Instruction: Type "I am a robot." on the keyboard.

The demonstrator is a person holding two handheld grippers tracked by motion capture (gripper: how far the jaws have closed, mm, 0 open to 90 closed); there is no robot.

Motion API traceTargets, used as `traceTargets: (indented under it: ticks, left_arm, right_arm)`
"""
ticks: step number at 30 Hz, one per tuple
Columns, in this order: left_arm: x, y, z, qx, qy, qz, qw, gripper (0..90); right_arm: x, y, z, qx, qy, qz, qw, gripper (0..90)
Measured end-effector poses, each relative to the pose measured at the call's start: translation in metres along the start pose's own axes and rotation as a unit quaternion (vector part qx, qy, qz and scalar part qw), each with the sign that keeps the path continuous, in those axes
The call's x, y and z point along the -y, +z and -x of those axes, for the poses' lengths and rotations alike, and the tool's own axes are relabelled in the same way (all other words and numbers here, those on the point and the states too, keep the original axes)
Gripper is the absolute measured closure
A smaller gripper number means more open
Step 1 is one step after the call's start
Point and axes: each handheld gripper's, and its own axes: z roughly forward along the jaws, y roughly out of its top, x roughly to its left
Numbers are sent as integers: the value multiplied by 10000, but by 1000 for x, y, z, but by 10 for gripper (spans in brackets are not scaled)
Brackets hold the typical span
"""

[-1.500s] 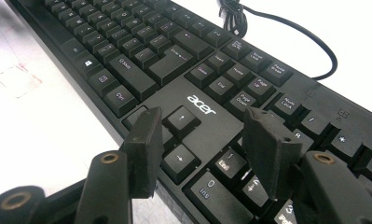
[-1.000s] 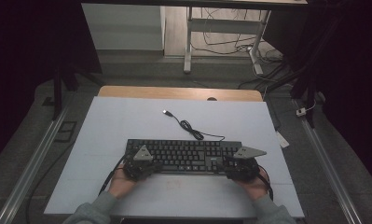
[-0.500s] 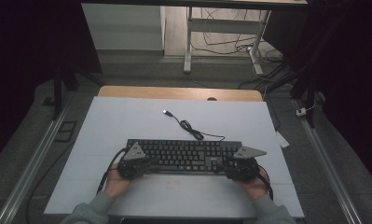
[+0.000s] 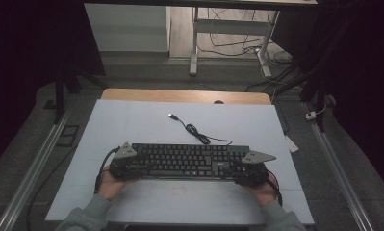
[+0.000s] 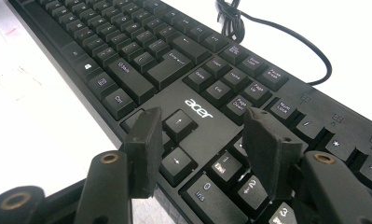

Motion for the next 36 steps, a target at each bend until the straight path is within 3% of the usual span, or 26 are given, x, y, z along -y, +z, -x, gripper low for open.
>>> traceTargets:
  ticks: [6, 23, 28, 36]
  left_arm:
    - [1, -5, -5, -50, -59, -25, 10000, 423]
    - [1, -15, -13, -253, -175, -25, 9995, 407]
    - [-3, -15, -15, -327, -165, -40, 9993, 422]
    - [-11, -9, -14, -265, 2, -91, 9996, 508]
  right_arm:
    - [0, 0, 0, -1, -25, 21, 10000, 483]
    - [-1, 1, -1, -1, -45, 34, 10000, 483]
    - [-1, 3, -2, 1, -83, 19, 10000, 483]
    - [-1, 4, -2, -2, -77, -48, 10000, 483]
